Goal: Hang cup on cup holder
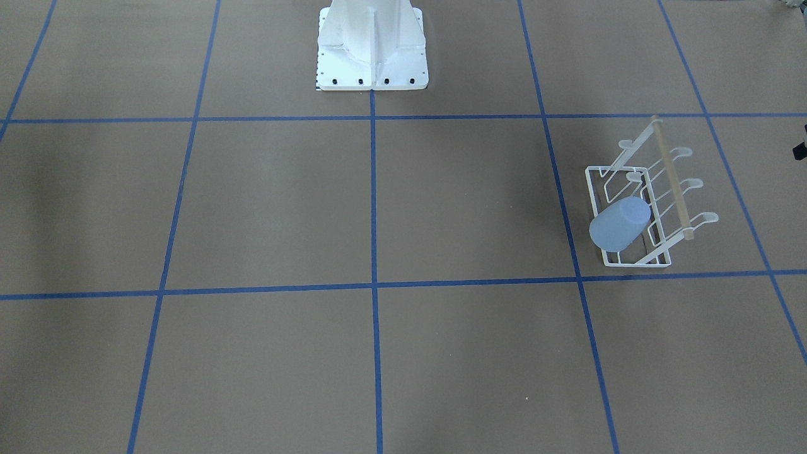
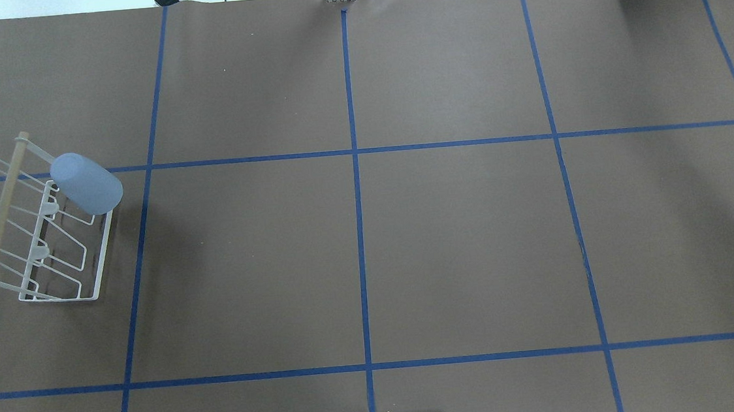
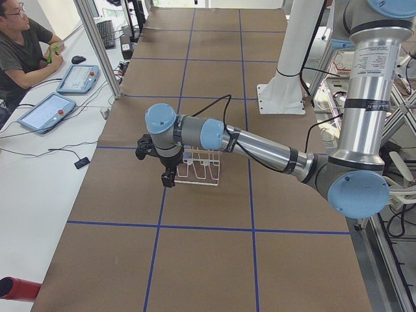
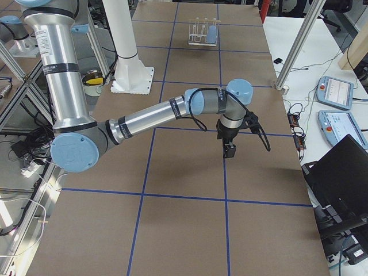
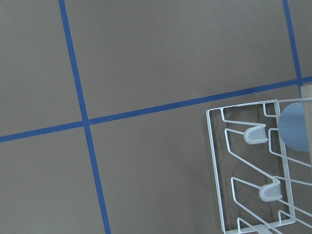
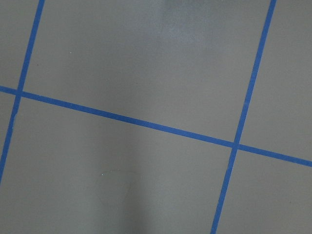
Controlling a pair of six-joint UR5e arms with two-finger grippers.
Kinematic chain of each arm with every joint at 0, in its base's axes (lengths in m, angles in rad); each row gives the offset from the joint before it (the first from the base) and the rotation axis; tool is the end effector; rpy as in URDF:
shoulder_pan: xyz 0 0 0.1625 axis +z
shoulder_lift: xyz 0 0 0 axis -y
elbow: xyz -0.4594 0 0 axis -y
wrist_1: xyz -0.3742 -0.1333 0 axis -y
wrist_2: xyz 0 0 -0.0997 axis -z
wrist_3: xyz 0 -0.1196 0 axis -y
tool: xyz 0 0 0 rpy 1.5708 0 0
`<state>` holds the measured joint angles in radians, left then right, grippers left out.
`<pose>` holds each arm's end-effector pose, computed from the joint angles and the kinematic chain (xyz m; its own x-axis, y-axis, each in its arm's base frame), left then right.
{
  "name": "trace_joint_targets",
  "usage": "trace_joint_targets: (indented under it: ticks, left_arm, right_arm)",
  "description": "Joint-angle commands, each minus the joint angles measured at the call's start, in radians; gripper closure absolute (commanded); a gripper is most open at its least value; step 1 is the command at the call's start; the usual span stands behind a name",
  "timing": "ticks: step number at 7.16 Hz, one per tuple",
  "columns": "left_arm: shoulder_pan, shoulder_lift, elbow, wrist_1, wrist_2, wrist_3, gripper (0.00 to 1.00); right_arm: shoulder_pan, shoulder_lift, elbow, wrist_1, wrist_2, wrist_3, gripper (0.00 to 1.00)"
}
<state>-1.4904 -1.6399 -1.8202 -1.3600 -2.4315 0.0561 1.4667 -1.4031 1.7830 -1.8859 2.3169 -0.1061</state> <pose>-0.0027 -0.4964 0.5704 0.6378 0.1890 -0.7467 -0.1158 0.9819 0.1496 -0.0032 -0.5319 0.5579 0.7107 -0.2244 0.6667 0.1800 0.9742 0.1361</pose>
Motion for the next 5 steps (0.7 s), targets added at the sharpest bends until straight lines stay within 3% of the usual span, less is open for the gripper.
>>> trace_joint_targets:
  ticks: [1, 4, 5]
  left_arm:
    - [0.001, 0.019, 0.012, -0.011, -0.001, 0.001, 0.02]
    - [-0.019, 0.019, -0.057, -0.007, 0.015, -0.028, 0.02]
    - [-0.025, 0.081, -0.071, -0.011, 0.014, -0.018, 0.02]
  right_arm:
    - [0.0, -0.066, -0.011, 0.024, 0.001, -0.029, 0.0]
    - [0.018, -0.123, 0.018, 0.11, -0.007, -0.026, 0.0]
    - [0.018, -0.126, 0.019, 0.11, -0.004, -0.026, 0.0]
